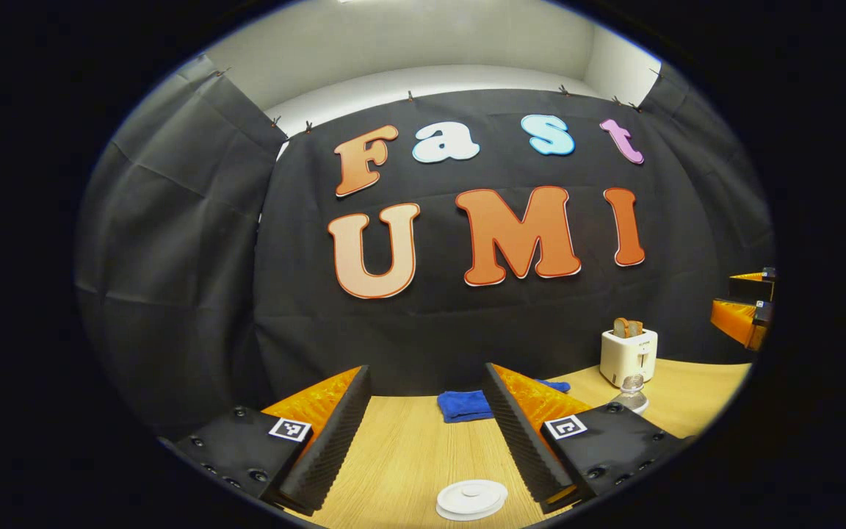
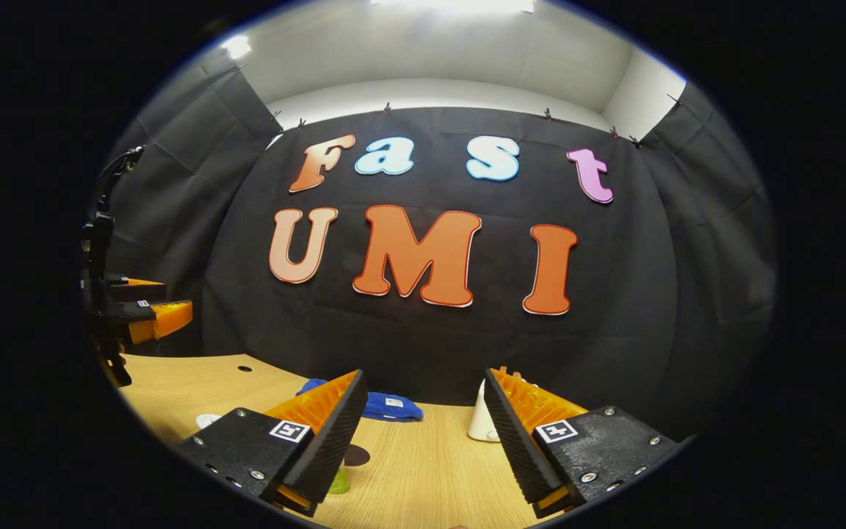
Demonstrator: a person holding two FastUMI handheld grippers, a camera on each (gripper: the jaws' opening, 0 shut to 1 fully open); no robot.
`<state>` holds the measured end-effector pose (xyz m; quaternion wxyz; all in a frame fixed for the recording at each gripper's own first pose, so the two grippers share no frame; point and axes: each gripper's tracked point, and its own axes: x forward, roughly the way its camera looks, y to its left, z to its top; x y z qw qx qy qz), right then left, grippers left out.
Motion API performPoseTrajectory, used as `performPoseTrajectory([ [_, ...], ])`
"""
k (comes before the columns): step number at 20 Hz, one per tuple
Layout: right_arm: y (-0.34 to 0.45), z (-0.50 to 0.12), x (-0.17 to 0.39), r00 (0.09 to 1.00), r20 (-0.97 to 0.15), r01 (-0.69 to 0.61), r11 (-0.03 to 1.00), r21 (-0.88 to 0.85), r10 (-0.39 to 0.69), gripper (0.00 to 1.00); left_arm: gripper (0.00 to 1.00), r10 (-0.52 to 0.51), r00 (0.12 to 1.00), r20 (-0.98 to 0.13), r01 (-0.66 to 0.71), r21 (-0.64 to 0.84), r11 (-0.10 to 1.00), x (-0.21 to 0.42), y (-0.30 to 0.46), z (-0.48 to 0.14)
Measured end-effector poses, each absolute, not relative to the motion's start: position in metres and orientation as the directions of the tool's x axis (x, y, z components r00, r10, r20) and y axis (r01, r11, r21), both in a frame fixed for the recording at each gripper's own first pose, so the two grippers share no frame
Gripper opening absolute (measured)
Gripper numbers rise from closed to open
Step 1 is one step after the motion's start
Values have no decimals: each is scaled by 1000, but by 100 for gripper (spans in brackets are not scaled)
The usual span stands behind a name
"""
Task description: Open the teacup lid with one hand, grasp the water bottle and pour water into the teacup with the other hand; after pouring, place the water bottle on the coaster and then close the teacup lid.
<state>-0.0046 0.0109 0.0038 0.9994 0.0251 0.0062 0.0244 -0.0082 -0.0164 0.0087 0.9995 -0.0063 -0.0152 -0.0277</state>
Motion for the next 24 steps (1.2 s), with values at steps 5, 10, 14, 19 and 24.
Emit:
performPoseTrajectory([
  [5,26,-13,-6,995,-42,-87,995,55,89,96,96,-113,992,-57,110,-57,992,-7,-22,-32],
  [10,39,-33,-6,989,-79,-119,990,71,125,96,95,-206,967,-149,197,-70,978,-8,-43,-77],
  [14,46,-50,-4,983,-111,-136,988,76,144,96,99,-254,946,-199,251,-41,967,-11,-59,-112],
  [19,51,-68,-1,977,-142,-148,986,74,157,96,96,-278,916,-290,284,-25,959,-7,-70,-161],
  [24,55,-92,0,967,-191,-155,985,69,166,96,82,-267,883,-387,285,-10,958,-1,-70,-202],
])
